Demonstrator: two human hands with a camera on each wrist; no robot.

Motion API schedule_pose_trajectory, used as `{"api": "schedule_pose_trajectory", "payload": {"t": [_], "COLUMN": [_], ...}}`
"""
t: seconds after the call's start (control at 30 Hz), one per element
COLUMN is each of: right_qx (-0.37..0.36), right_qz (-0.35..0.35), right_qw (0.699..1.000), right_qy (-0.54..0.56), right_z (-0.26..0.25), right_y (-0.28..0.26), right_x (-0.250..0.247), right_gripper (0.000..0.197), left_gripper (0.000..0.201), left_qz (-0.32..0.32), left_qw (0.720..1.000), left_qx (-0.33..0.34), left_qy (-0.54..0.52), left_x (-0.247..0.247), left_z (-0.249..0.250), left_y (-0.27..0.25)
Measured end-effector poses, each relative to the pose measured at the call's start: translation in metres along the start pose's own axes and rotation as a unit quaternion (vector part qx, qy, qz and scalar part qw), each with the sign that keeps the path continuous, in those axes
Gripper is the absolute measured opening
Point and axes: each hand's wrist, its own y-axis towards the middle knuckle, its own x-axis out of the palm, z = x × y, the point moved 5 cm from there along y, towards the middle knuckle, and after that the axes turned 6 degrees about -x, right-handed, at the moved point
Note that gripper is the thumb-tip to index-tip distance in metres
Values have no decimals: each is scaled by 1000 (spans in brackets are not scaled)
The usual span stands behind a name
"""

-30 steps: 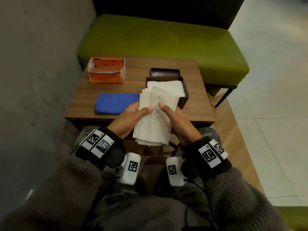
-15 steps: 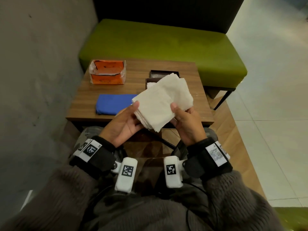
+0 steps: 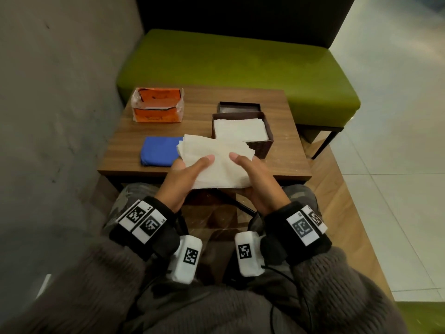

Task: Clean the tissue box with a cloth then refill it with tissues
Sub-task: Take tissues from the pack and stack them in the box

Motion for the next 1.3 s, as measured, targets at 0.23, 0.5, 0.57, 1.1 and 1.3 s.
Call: {"api": "schedule_pose_trajectory", "payload": {"t": [0.23, 0.5, 0.57, 1.1, 1.3], "right_qx": [4, -43, -80, -25, -82], "right_qz": [5, 103, 150, 145, 140], "right_qw": [999, 968, 952, 820, 777], "right_qy": [-45, -224, -254, -553, -608], "right_z": [1, -36, -53, -45, -60], "right_y": [5, 45, 59, 159, 150], "right_x": [-7, -50, -61, -102, -96], "right_gripper": [28, 20, 16, 24, 43], "left_gripper": [39, 37, 30, 39, 49], "left_qz": [-13, 29, 45, 63, 99], "left_qw": [998, 988, 982, 876, 717], "left_qx": [-39, 36, 84, 143, 272], "left_qy": [44, 145, 163, 457, 634], "left_x": [7, 12, 18, 41, 57], "left_z": [-12, 18, 34, 47, 59], "left_y": [11, 51, 67, 172, 152]}}
